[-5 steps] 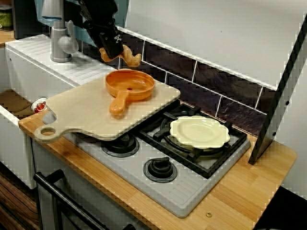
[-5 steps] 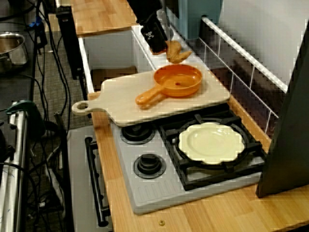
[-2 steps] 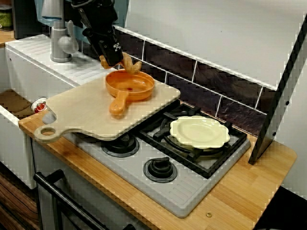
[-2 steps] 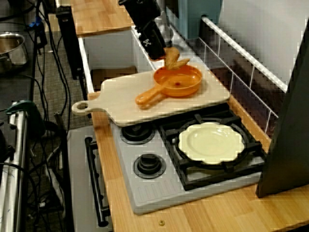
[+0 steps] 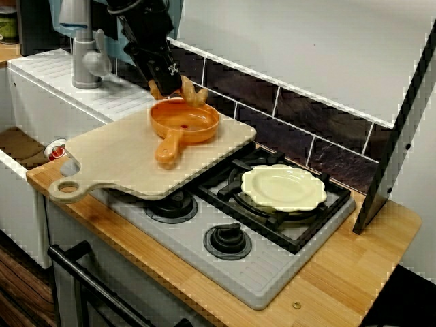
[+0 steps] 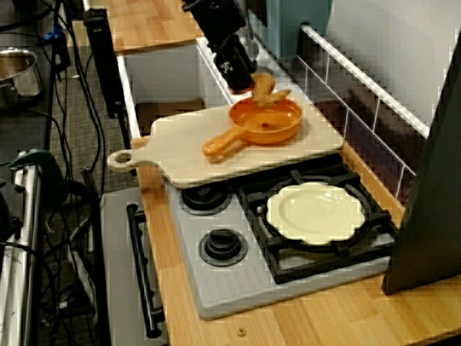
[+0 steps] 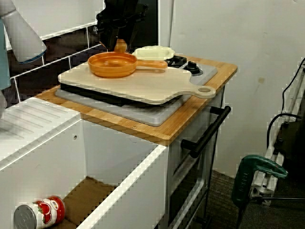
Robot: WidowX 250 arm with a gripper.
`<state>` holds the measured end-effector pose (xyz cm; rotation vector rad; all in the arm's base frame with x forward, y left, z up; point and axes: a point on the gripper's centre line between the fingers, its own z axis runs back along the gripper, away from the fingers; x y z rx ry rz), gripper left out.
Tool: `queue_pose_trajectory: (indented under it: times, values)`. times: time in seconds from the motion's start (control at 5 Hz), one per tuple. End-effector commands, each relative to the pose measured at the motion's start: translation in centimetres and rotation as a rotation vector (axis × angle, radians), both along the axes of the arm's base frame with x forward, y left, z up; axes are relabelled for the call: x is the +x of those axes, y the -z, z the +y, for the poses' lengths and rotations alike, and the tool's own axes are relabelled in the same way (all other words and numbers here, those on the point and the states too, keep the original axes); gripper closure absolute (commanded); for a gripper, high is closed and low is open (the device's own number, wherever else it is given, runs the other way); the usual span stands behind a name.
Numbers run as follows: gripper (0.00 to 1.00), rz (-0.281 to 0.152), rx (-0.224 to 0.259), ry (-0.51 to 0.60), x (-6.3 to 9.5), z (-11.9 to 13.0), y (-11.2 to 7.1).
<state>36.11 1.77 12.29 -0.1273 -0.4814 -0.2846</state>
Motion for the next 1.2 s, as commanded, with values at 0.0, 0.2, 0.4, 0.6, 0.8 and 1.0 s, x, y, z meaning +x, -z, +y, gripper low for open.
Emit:
queue_pose_trajectory:
  times: [0.0, 0.2, 0.4, 0.6, 0.8, 1.0]
  values:
    - [1.0, -0.054, 0.011, -0.017, 0.5, -0.1, -1.2]
    - [1.0, -0.042, 0.017, -0.026, 0.4, -0.4, -0.4]
    - [0.05, -0.023, 0.034, -0.047, -0.2, -0.7, 1.3]
    - [0.0, -0.014, 0.044, -0.045, -0.6, -0.6, 1.6]
    - [0.0, -0.022, 0.041, -0.048, -0.9, -0.4, 1.2]
    - [0.0, -0.026, 0.031, -0.054, -1.0, -0.5, 0.7]
